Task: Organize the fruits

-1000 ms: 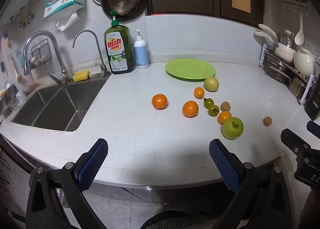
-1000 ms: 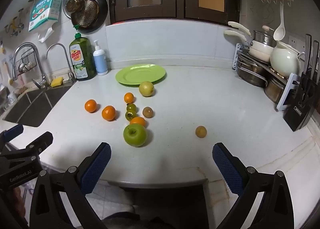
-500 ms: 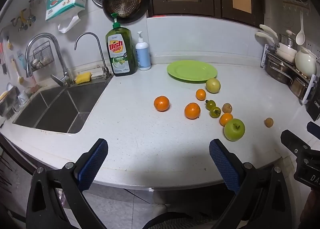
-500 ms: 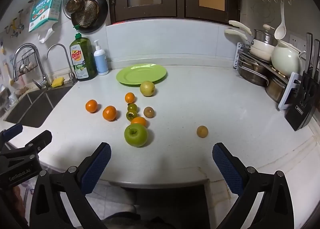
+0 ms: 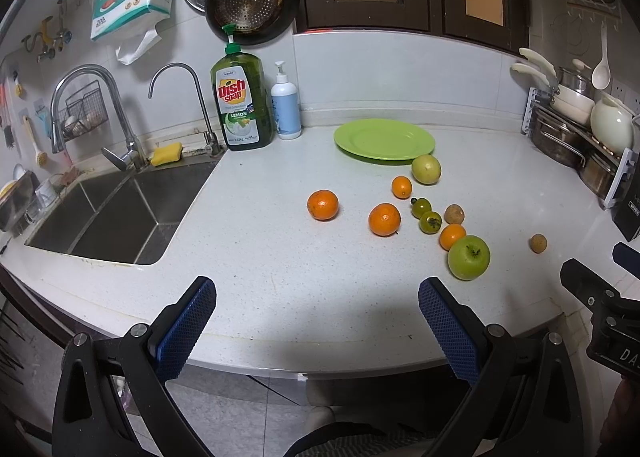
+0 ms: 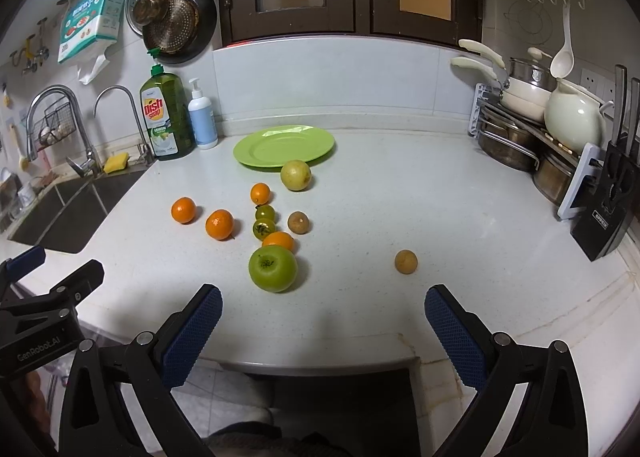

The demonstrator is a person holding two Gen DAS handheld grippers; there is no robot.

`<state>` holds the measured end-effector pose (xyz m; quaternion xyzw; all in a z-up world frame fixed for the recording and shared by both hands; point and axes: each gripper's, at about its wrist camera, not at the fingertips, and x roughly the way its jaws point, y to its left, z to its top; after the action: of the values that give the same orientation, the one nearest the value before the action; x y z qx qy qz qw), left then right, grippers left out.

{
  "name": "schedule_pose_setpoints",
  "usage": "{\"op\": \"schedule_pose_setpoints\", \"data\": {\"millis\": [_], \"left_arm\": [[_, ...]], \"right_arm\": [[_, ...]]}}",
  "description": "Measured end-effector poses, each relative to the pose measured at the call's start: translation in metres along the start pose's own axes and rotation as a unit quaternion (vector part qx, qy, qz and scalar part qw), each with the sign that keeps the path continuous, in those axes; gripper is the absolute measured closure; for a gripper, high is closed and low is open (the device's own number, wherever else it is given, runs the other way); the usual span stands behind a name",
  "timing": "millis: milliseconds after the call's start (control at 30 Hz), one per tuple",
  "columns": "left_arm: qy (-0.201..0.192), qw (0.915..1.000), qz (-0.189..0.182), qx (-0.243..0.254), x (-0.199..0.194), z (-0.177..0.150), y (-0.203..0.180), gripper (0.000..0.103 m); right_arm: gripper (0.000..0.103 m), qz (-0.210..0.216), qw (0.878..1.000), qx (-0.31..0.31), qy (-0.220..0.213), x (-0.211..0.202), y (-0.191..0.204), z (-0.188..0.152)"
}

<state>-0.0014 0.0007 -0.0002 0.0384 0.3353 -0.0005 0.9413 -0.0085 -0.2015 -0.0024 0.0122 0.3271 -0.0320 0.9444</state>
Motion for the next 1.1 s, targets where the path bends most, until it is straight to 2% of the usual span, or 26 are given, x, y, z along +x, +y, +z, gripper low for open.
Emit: {"op": "schedule_pose_setpoints", "data": {"millis": [1100], "left_arm": [[0.001, 1.0, -0.001, 0.001, 0.0009, -0.0002, 0.0007, 0.0]], "right_arm": [[0.001, 0.0, 1.0, -0.001, 0.0, -0.0013, 0.0011, -0.0001]]}}
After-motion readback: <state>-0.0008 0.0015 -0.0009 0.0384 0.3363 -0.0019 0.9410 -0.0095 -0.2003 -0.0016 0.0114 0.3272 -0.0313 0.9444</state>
